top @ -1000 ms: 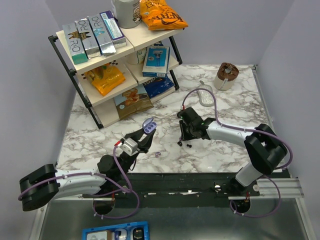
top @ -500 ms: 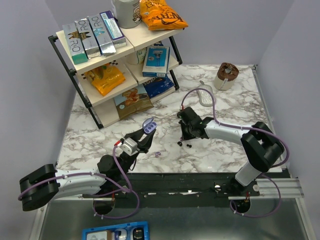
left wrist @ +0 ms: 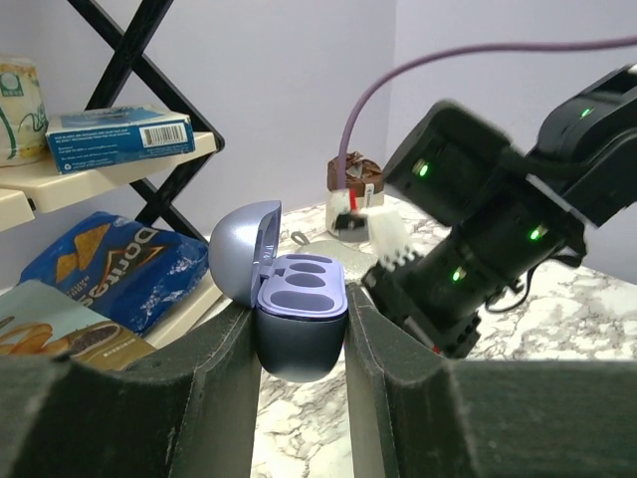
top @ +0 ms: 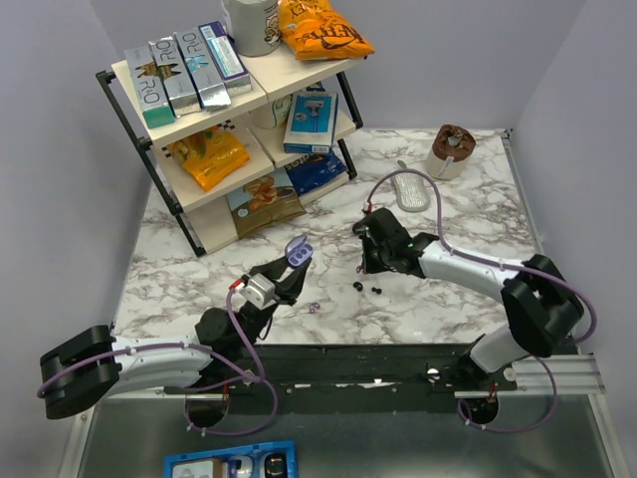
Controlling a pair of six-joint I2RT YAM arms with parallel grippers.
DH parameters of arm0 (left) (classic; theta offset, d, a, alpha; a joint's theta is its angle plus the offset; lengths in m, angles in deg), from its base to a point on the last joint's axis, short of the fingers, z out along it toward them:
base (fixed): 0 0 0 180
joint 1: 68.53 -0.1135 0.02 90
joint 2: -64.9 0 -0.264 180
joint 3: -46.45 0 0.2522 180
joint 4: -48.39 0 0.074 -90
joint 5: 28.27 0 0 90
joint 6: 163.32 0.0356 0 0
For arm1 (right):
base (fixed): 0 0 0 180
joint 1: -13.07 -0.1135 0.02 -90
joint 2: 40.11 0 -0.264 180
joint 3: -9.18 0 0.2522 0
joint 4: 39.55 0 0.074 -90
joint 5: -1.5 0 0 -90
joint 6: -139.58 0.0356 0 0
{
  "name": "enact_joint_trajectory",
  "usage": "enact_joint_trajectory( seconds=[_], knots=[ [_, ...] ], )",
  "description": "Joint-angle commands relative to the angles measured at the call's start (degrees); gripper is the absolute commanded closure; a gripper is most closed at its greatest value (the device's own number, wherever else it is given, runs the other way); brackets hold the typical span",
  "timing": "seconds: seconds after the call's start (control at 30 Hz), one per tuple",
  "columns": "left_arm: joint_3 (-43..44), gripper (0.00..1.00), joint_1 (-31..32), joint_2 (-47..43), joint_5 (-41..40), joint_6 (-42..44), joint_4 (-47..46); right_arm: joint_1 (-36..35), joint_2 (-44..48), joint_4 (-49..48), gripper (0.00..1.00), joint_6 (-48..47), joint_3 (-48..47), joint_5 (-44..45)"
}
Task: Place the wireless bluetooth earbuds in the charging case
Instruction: Pick up the earbud from the center of the board.
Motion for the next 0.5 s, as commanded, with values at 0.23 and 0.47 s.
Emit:
enact_joint_trajectory(
  seconds=[0.23,0.47],
  knots=[
    [0.45,1.0,-0.52,2.23,1.17,-1.11,-3.66,-0.71,24.59,-3.28,0.99,0.55,6.85,4.49],
    [2.72,1.0,-5.53,14.08,6.71,-4.97,-14.64,-8.0,36.65,-4.77,0.99,-4.53,7.74,16.62]
  ],
)
